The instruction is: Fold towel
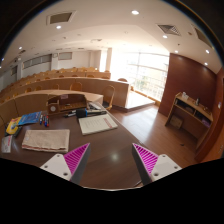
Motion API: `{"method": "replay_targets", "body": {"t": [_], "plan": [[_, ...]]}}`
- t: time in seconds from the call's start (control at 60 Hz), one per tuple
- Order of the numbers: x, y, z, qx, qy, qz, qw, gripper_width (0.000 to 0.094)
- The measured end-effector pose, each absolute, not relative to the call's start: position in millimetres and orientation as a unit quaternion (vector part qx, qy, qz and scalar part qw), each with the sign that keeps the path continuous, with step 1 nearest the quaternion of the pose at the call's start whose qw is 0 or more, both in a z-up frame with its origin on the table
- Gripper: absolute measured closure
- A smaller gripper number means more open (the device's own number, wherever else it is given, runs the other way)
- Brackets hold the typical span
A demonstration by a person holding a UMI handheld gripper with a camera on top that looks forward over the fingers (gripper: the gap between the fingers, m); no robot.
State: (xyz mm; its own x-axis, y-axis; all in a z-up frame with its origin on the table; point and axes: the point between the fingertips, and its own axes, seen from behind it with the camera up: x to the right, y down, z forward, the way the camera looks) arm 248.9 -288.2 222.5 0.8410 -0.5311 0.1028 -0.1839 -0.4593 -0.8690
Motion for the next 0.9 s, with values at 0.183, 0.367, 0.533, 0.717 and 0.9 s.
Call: {"method": "replay_targets", "body": {"t": [0.183, 0.367, 0.533, 0.717, 0.9], "plan": [[237.9, -303.6, 206.7, -0.843, 0.214, -0.18, 0.459, 0.008], [178.2, -301.3, 162.9, -0.871, 0.184, -0.153, 0.429, 0.0084], [68.3, -252.3, 103.0, -0.906, 0.121, -0.078, 0.398, 0.0088], [-70.3, -163.5, 70.3, -0.919, 0.051, -0.012, 0.391, 0.0082], [-169.8, -60.6, 49.8, -0.917, 0.03, 0.019, 0.398, 0.0081]]}}
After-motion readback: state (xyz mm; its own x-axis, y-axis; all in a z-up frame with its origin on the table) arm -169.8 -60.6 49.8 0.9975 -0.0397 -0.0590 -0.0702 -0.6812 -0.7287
